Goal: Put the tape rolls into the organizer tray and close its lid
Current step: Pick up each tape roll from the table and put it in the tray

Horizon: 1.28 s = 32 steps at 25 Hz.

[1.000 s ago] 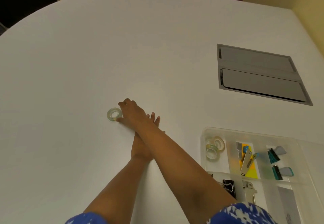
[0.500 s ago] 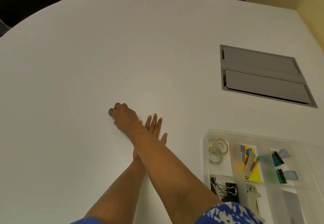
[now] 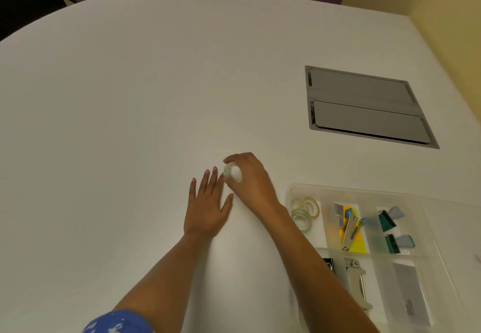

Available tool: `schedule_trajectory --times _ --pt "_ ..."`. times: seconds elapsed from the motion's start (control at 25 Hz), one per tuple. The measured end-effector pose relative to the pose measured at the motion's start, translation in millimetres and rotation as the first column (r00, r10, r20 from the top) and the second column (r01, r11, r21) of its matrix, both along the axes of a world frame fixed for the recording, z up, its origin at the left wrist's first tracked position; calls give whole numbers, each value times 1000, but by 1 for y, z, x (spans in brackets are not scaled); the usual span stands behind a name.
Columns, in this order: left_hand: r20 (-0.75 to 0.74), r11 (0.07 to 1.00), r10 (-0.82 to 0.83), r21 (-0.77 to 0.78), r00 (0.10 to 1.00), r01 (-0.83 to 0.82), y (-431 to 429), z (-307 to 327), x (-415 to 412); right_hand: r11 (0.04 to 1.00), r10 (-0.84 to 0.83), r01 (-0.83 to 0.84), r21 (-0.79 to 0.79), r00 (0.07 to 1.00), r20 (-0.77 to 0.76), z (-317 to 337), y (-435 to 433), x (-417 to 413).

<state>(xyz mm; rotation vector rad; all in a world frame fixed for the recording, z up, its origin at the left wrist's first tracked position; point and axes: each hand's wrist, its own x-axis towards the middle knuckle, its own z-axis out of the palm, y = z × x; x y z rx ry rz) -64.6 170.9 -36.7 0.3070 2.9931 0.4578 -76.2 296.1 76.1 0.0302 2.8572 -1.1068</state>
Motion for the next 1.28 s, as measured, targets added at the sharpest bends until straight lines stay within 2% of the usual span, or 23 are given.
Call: schedule_trajectory --times 0.24,0.36,0.48,0.68,0.84,1.12,1.28 --pt "-5 1000 -22 15 1000 22 3 -1 2 959 -279 276 67 959 49 8 82 48" --pt "10 999 -17 29 1000 17 2 0 2 932 -352 333 146 926 135 5 109 64" --pt "3 999 -22 43 1000 21 2 1 3 930 -330 266 253 908 259 -1 122 78" --pt "9 998 -16 62 1000 15 2 2 3 911 -260 110 398 902 345 -7 123 90" --pt "3 998 -18 66 1000 18 2 1 3 903 -232 35 429 880 416 -8 124 89" --pt "7 999 -23 50 1000 23 2 -1 3 902 -243 38 431 868 433 -8 129 81" --pt "29 999 -28 15 999 28 2 0 3 909 -284 151 387 905 315 -6 129 79"
